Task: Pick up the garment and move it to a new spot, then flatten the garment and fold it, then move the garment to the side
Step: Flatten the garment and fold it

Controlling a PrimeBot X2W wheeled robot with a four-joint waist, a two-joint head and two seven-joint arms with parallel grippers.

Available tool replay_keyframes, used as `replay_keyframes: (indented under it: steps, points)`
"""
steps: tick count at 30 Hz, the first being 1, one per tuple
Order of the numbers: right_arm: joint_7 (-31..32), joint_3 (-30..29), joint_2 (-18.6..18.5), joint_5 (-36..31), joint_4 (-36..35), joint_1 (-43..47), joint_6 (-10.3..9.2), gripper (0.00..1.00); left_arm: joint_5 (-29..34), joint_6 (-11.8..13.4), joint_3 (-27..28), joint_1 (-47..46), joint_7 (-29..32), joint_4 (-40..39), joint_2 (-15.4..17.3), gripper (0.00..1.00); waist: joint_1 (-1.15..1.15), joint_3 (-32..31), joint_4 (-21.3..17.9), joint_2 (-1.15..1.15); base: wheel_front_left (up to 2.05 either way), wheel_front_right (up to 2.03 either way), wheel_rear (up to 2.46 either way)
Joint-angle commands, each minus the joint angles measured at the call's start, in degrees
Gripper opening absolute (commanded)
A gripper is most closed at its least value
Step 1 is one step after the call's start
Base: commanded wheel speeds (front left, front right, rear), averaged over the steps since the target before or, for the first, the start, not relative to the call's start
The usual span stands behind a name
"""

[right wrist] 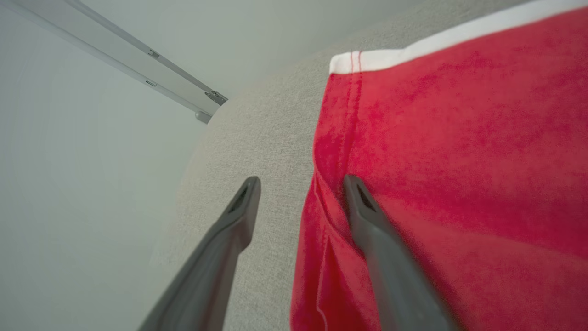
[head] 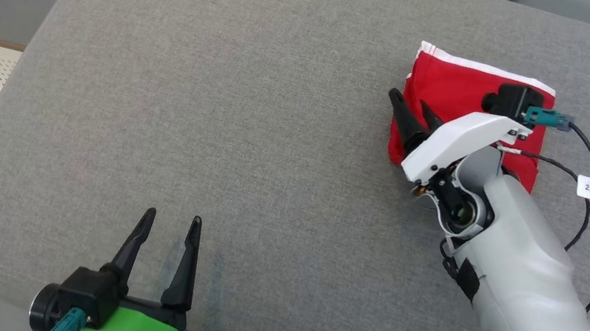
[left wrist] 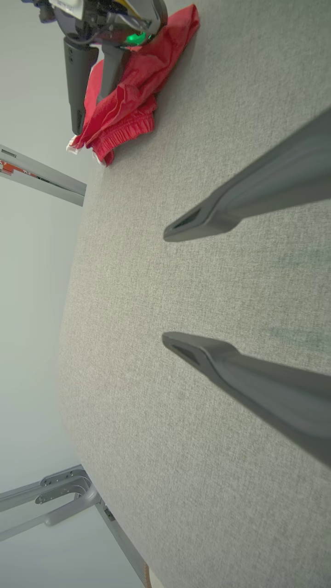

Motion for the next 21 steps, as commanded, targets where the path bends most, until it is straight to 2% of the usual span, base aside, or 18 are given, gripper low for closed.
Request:
replay_keyframes:
  steps: [1,4,6,8,11,15,18,21]
  points:
    - [-1.4,2.0,-0.2,1.9,-1.3,0.4,0.01,1.00,0.7,0.2,0.5,0.8,-0.1,0.1,0.1,1.00,0.00,-0.6,-0.7,0.00,0.00,0.00,0.00]
    - [-4.3,6.1,-0.1,5.6,-4.4,2.8,0.01,1.00,1.0,0.1,0.9,1.5,-0.1,0.3,0.1,1.00,0.00,-2.0,-1.6,0.00,0.00,0.00,0.00]
    - [-7.9,8.4,-0.2,5.1,-7.0,4.6,0.01,1.00,1.4,0.3,1.7,1.7,-0.1,0.1,0.1,1.00,0.00,-3.1,-2.5,0.00,0.00,0.00,0.00]
    - [-12.1,9.5,-0.7,1.3,-8.6,6.4,0.01,1.00,1.7,0.4,2.5,2.3,-0.1,-0.3,0.1,1.00,0.00,-4.4,-3.4,0.00,0.00,0.00,0.00]
    - [-17.2,10.0,-4.1,-6.1,-10.1,10.3,-0.02,1.00,2.3,0.4,3.7,3.7,-0.1,-0.6,0.1,1.00,0.00,-6.6,-4.9,0.00,0.00,0.00,0.00]
    - [-19.3,5.4,-7.1,-14.0,-14.8,16.8,0.00,1.00,3.2,0.1,5.2,5.3,-0.1,-0.9,0.1,1.00,0.00,-9.1,-6.9,0.00,0.00,0.00,0.00]
    - [-19.5,-1.7,-9.6,-20.5,-20.6,23.2,-0.02,1.00,4.0,-0.4,6.2,6.8,-0.1,-0.8,0.1,1.00,0.00,-10.7,-8.3,0.00,0.00,0.00,0.00]
    - [-19.4,-8.4,-9.6,-26.8,-26.5,30.2,-0.01,1.00,4.5,-0.7,7.2,7.7,-0.1,-1.0,0.1,1.00,0.00,-12.0,-9.1,0.00,0.00,0.00,0.00]
